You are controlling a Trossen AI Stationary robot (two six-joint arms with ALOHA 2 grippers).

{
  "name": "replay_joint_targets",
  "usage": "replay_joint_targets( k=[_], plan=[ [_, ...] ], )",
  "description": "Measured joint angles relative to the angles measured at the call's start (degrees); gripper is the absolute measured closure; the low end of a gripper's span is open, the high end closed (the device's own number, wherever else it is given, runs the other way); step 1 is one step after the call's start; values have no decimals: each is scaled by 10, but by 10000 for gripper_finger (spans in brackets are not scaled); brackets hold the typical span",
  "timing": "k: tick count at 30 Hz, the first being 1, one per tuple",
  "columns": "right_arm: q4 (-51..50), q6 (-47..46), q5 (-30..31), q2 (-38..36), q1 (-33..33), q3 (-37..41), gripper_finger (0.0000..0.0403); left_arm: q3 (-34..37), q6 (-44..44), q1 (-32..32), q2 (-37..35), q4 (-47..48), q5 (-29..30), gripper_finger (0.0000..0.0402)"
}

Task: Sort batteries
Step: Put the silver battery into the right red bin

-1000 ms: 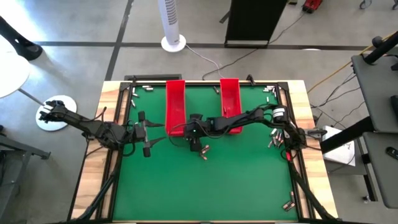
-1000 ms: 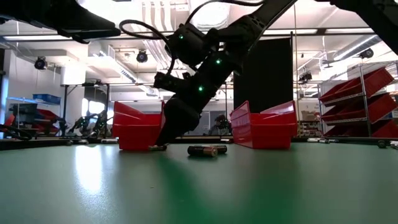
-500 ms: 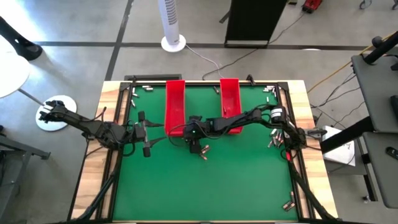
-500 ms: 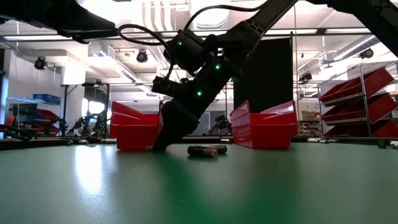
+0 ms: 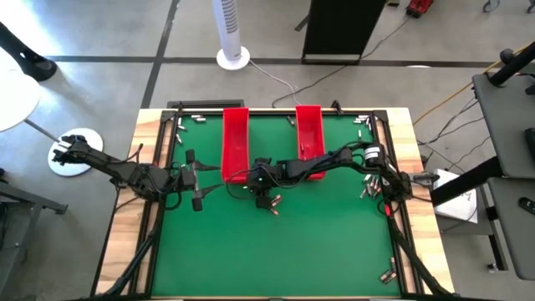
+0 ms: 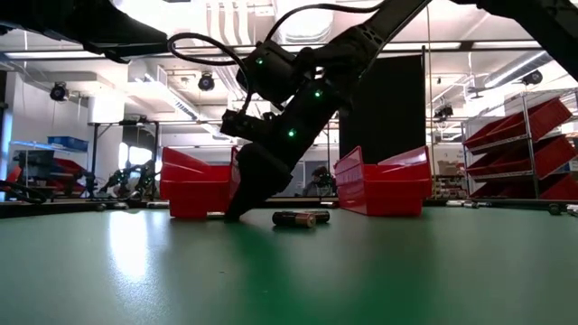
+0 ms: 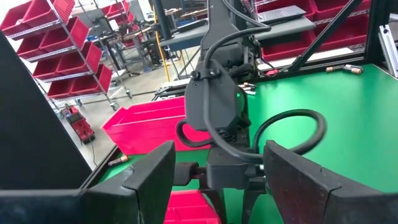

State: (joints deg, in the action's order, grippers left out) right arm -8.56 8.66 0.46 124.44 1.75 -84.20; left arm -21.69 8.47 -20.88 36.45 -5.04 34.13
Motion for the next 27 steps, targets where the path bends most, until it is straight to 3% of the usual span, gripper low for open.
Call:
replay_joint_targets(
  k=[15,27],
  plan=[
    [-25,-25,5,-1,-42,1,348,0,0,0,0,0,0,180],
    [-32,-27,-5,-1,-47,1,355,0,0,0,0,0,0,180]
  ],
)
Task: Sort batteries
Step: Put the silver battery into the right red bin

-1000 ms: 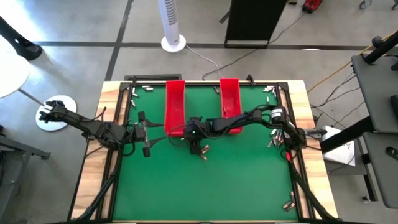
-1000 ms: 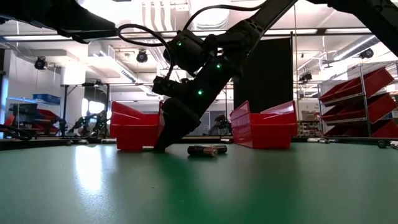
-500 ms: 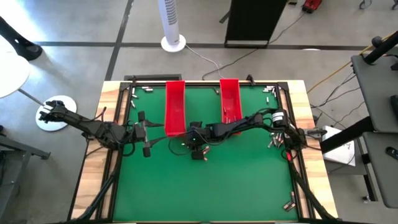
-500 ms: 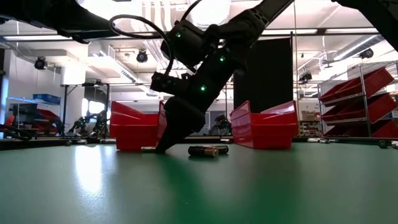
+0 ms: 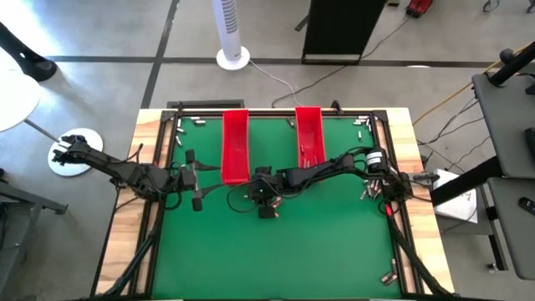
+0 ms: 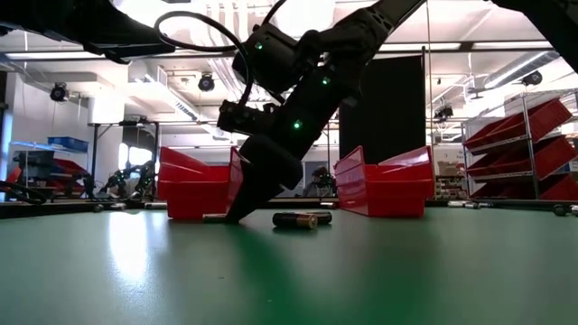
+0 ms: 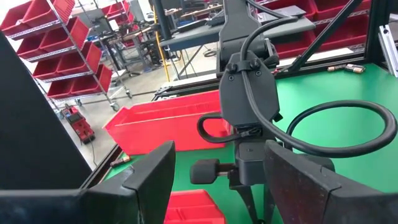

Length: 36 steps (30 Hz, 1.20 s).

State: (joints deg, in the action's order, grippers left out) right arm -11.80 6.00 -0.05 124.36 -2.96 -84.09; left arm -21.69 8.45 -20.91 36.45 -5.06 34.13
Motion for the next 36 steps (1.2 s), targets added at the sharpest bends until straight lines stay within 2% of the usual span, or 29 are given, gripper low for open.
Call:
replay_joint_targets(
  k=[16,36],
  plan=[
    [-5,-9,-3,-4,2,0,373,0,0,0,0,-1,0,180],
    [-34,-24,15,-83,1,4,374,0,5,0,0,-1,0,180]
  ],
)
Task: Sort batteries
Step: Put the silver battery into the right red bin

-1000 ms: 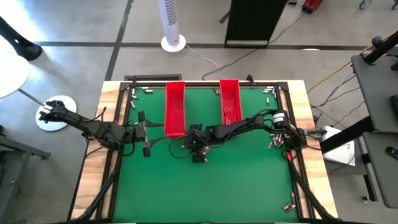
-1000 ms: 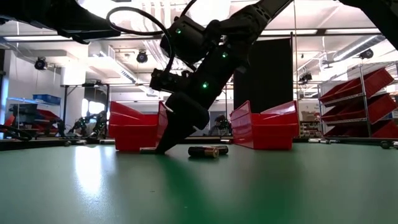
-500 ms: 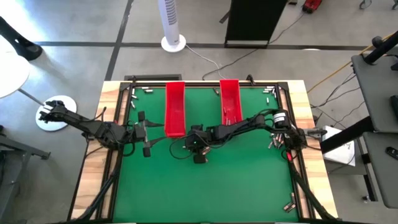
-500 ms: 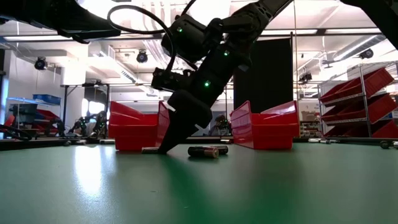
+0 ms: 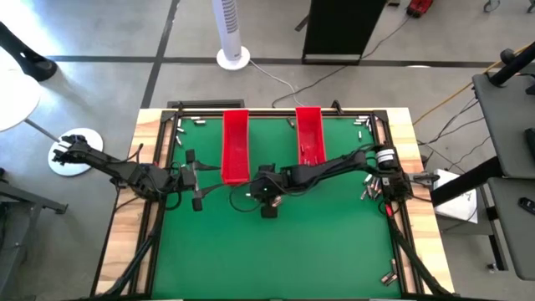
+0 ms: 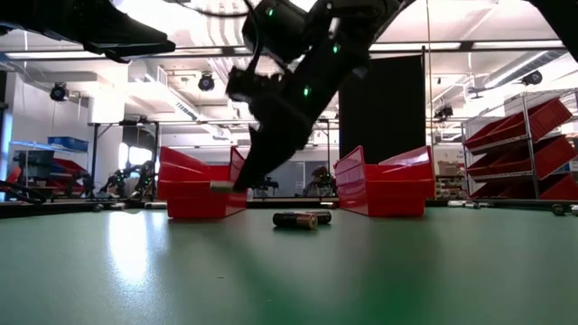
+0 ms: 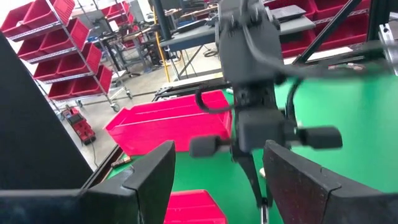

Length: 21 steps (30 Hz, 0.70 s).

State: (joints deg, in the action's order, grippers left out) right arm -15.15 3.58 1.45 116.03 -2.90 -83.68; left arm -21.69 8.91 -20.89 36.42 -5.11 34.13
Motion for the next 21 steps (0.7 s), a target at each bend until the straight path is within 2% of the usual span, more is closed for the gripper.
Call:
replay_joint_targets(
  k=[5,10,15,21],
  plan=[
    [-38,-1,18,-54,10,-1,374,0,0,0,0,0,0,180],
    [-149,3,59,-118,21,-2,374,0,-1,0,0,0,0,180],
    [-264,-42,107,-171,32,-2,374,0,-2,0,0,0,0,180],
    [-341,-88,170,-227,44,-2,375,0,-4,0,0,-1,0,180]
  ],
)
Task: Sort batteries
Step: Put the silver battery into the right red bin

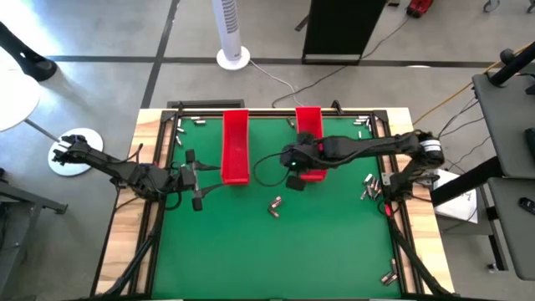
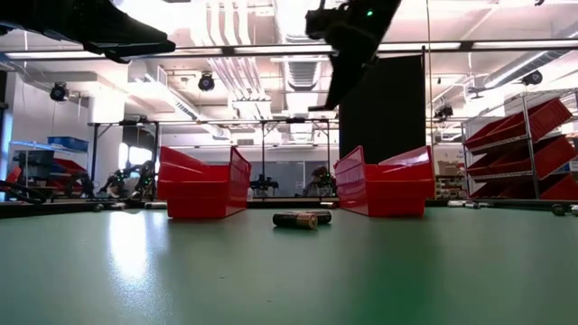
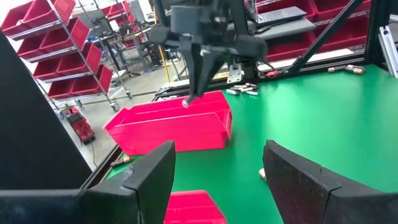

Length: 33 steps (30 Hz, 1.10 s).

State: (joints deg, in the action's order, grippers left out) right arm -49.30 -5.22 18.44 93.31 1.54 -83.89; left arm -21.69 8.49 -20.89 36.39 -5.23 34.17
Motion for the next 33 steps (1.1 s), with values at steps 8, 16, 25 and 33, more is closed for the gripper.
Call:
replay_joint_targets(
  k=[8,16,25,33],
  plan=[
    [-123,-122,13,-32,49,15,375,0,0,0,0,-4,0,180],
    [-102,-184,11,-31,95,85,374,0,0,0,0,-4,0,180],
    [-38,-205,11,-30,112,146,347,0,2,0,0,-4,0,180],
    [-37,-205,11,-33,113,133,294,0,4,0,0,-9,0,180]
  ],
)
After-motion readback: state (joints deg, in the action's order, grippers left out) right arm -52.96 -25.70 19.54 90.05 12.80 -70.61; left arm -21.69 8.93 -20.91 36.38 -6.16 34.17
